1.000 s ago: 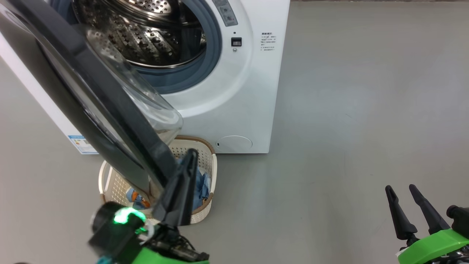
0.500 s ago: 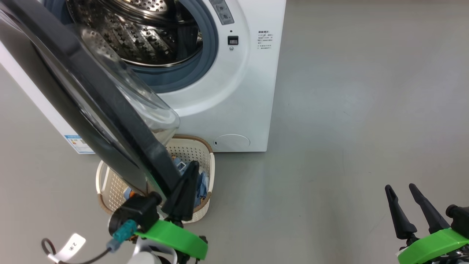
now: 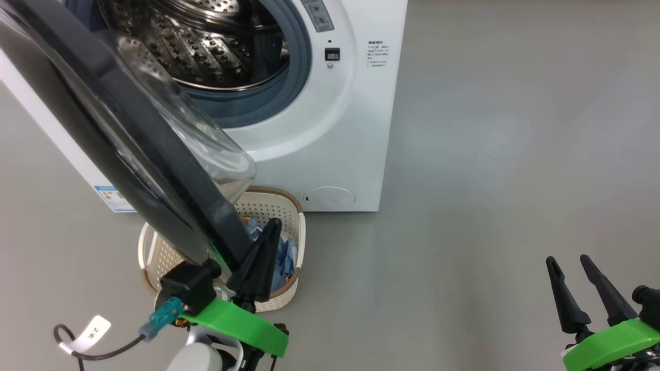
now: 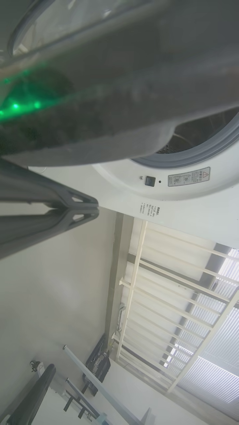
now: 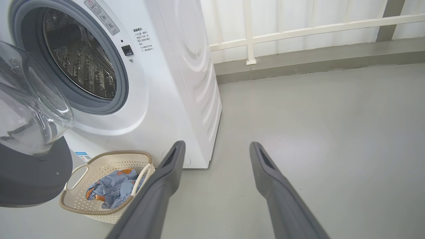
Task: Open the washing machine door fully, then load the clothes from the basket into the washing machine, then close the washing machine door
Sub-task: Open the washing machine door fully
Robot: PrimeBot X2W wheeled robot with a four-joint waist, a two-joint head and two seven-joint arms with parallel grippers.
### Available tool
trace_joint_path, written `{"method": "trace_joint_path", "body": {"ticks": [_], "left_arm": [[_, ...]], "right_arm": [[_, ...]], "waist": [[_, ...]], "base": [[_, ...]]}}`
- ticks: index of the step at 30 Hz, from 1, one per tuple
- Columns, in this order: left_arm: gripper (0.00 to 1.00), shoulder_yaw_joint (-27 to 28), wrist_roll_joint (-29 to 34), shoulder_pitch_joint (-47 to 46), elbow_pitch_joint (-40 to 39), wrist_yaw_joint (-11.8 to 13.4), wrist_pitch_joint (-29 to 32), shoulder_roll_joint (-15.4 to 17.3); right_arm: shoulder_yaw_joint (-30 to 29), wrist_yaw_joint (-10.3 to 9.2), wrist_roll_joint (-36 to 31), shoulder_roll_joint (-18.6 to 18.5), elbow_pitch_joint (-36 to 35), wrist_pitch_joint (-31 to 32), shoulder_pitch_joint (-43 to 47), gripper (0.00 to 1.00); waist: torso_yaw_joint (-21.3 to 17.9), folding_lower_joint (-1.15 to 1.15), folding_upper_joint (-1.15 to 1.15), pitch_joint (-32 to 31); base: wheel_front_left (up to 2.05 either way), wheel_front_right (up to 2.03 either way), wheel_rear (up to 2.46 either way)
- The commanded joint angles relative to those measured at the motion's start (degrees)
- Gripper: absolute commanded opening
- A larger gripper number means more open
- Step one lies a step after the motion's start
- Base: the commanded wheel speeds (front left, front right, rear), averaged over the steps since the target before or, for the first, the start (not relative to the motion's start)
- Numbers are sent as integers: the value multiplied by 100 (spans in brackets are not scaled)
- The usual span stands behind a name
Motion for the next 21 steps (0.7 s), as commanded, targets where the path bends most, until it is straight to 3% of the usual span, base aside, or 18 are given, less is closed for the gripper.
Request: {"method": "trace_joint_path", "body": {"ticks": [1, 21], "left_arm": [[0, 311, -49, -218, -73, 10, -59, 101], [0, 705, 49, 235, -302, 5, -60, 101]], "right_arm": [[75, 9, -65, -124, -151, -69, -68, 100], [74, 9, -50, -178, -195, -69, -43, 100]], "waist": [[37, 0, 0, -5], [597, 0, 0, -48]], "base": [[0, 0, 0], [0, 0, 0]]}}
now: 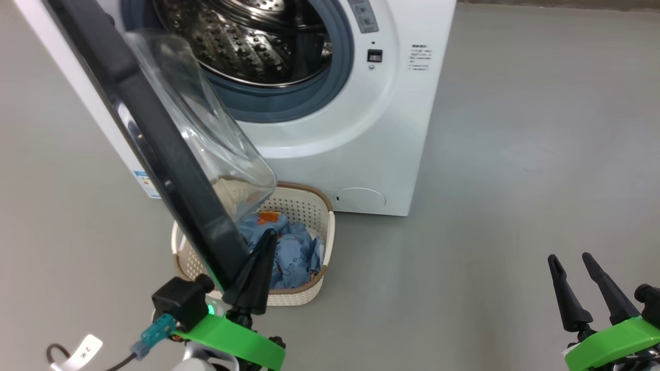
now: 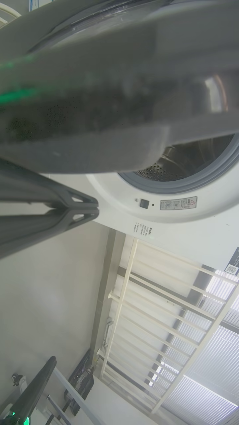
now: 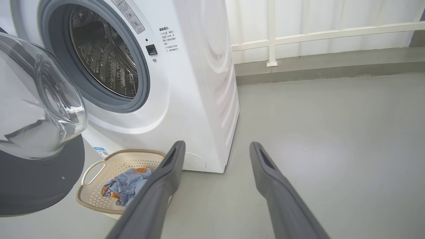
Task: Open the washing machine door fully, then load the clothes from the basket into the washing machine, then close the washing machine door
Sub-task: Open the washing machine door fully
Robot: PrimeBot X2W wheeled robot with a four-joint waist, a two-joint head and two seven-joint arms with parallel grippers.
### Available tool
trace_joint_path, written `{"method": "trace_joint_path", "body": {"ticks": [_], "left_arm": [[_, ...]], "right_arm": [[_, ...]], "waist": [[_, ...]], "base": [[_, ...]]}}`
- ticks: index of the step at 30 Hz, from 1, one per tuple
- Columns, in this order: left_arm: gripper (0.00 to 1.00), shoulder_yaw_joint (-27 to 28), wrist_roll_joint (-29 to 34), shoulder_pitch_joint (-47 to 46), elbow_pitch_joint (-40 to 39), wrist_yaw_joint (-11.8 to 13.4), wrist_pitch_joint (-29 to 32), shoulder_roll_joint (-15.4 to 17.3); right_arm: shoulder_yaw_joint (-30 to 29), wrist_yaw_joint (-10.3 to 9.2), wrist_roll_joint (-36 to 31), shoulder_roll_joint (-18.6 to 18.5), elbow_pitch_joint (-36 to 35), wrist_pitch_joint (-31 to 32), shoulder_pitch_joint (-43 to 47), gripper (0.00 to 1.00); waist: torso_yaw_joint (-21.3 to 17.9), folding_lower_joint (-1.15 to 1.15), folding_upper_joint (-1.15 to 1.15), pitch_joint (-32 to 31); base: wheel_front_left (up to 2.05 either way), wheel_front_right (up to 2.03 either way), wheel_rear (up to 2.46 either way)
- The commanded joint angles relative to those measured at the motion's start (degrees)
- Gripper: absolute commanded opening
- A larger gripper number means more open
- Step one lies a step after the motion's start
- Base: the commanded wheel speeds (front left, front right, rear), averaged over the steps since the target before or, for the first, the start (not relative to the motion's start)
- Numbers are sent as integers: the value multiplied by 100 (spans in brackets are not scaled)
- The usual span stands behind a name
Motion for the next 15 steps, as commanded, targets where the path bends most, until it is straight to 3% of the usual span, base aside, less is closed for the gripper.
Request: {"method": "trace_joint_path", "body": {"ticks": [1, 15], "left_arm": [[0, 425, 25, -96, -104, 111, -61, 231], [0, 472, 330, 482, -541, 315, -61, 231]], "right_arm": [[97, 9, -50, -138, -146, -69, -43, 100], [95, 9, -28, -136, -162, -69, 36, 100]], "waist": [[66, 0, 0, -7], [538, 0, 0, -75]], "base": [[0, 0, 0], [0, 0, 0]]}}
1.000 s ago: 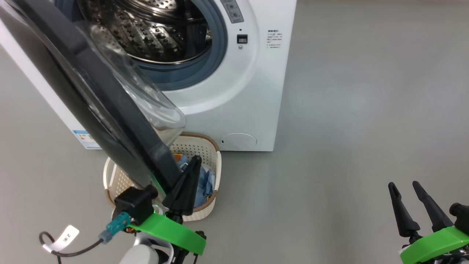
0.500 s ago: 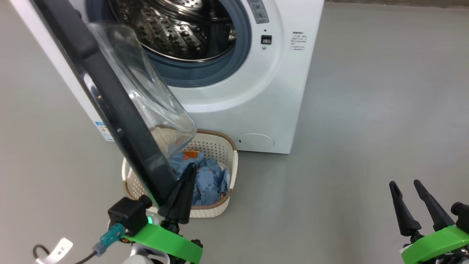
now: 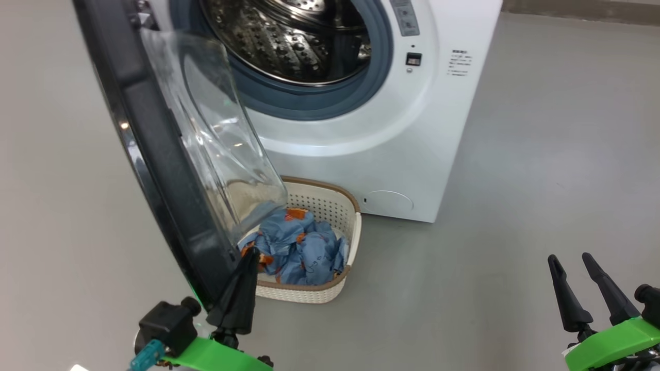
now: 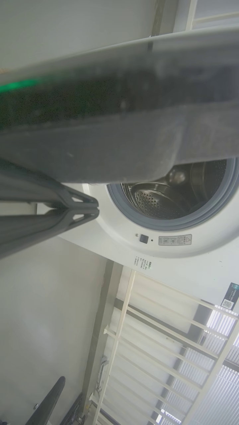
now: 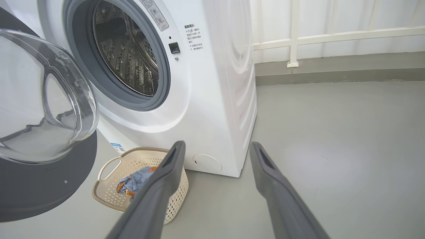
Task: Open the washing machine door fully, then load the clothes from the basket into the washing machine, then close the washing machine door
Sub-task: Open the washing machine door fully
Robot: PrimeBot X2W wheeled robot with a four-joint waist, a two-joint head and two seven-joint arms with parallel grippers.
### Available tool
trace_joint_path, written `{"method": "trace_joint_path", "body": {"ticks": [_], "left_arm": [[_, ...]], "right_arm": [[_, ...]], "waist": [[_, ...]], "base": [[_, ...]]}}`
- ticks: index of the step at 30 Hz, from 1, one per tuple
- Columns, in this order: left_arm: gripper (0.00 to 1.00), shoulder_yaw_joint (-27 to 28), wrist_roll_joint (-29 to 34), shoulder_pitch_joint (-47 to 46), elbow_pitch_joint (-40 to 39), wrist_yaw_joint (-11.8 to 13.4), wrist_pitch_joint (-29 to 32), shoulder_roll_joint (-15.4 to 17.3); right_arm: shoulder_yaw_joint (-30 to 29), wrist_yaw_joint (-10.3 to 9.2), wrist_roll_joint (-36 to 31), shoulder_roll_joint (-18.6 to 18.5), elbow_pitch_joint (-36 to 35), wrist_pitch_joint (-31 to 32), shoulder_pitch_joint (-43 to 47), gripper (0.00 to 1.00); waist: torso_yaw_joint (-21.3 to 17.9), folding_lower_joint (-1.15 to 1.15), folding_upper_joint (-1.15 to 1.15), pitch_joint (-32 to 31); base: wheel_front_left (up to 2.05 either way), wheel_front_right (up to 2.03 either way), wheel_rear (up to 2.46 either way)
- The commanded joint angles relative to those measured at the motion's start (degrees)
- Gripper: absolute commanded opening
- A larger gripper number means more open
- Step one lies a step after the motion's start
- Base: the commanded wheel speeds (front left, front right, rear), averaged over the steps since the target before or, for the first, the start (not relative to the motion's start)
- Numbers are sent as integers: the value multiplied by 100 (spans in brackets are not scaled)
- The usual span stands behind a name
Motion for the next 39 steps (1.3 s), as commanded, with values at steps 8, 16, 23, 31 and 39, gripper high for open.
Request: {"method": "trace_joint_path", "body": {"ticks": [8, 16, 23, 31, 39], "left_arm": [[0, 429, 122, 162, -229, 122, -36, 130], [0, 779, 192, 270, -217, 199, -36, 130], [0, 1312, 217, 269, -168, 288, -36, 181], [0, 1885, 234, 96, -53, 367, -36, 361], [0, 2600, 339, -322, 288, 511, -36, 609]], "right_arm": [[95, 9, -36, -108, -158, -69, 96, 100], [101, 9, -28, -110, -161, -69, 97, 100], [95, 9, -32, -83, -174, -69, 125, 100], [74, 9, -30, -95, -201, -69, 100, 100], [59, 9, -37, -135, -245, -69, 21, 100]], "waist": [[345, 0, 0, -70], [538, 0, 0, -65], [646, 0, 0, -39], [681, 0, 0, 54], [663, 0, 0, 266]], "base": [[0, 0, 0], [0, 0, 0], [0, 0, 0], [0, 0, 0], [0, 0, 0]]}}
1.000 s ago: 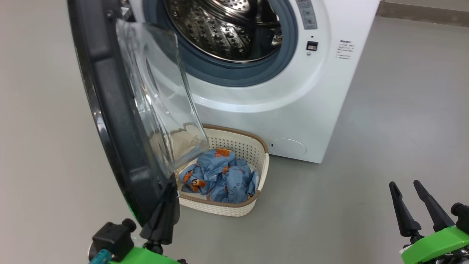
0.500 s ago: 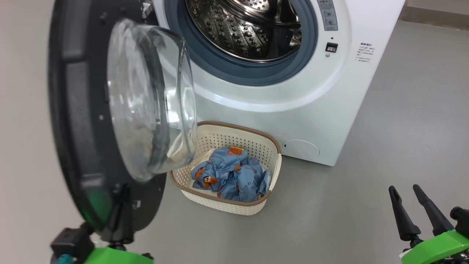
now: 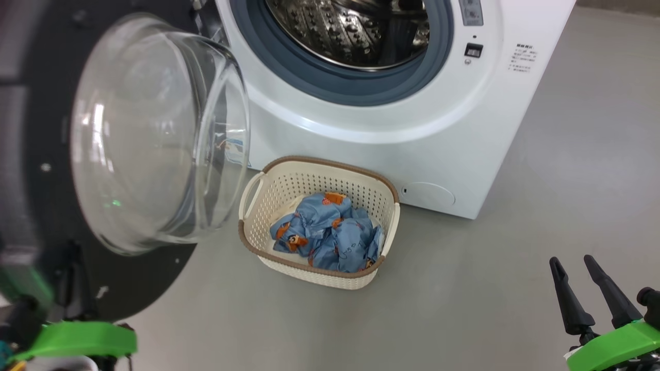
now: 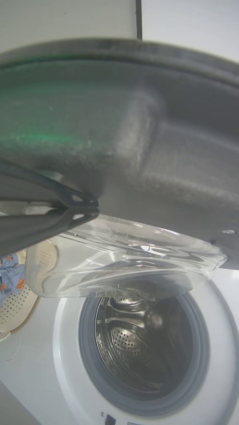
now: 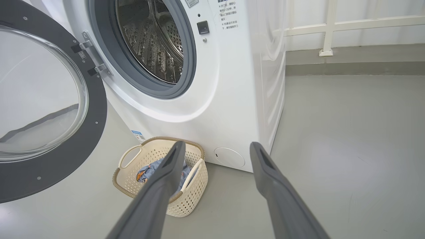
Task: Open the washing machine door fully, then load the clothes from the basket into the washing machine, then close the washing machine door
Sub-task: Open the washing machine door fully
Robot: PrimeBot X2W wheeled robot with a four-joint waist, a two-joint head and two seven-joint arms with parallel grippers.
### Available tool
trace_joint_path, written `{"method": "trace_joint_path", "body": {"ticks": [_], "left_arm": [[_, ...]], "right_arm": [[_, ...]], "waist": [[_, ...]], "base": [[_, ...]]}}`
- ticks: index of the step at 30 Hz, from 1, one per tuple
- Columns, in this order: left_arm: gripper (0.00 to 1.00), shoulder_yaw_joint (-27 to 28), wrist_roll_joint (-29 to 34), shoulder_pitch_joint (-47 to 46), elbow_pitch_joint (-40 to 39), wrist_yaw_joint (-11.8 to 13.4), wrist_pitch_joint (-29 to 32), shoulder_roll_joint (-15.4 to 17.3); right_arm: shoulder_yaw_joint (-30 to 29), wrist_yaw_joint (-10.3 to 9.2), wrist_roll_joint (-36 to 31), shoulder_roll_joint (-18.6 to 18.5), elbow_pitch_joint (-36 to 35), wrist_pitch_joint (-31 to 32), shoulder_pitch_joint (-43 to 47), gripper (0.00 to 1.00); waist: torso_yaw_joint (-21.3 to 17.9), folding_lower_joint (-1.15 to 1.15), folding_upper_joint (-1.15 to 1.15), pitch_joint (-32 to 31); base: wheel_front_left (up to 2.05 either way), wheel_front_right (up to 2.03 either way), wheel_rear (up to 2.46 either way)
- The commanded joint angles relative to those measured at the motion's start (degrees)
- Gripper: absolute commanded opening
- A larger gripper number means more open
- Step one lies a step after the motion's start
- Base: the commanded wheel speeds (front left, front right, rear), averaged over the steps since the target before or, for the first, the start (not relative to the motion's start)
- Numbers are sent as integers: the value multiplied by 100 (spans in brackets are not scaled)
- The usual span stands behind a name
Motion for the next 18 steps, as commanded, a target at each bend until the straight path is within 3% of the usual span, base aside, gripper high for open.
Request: {"method": "trace_joint_path", "body": {"ticks": [1, 13, 18], "left_arm": [[0, 391, 75, -323, -43, 82, -37, 261], [0, 1453, 419, -1062, 599, 132, -37, 621], [0, 1958, 487, -1386, 992, 11, -37, 888]], "right_arm": [[78, 9, -40, -145, -157, -69, -98, 100], [74, 9, -42, -306, -212, -69, -341, 100], [113, 9, -46, -353, -239, -69, -498, 100]], "waist": [[-15, 0, 0, 90], [-121, 0, 0, 607], [-215, 0, 0, 842]], "base": [[0, 0, 0], [0, 0, 0], [0, 0, 0]]}}
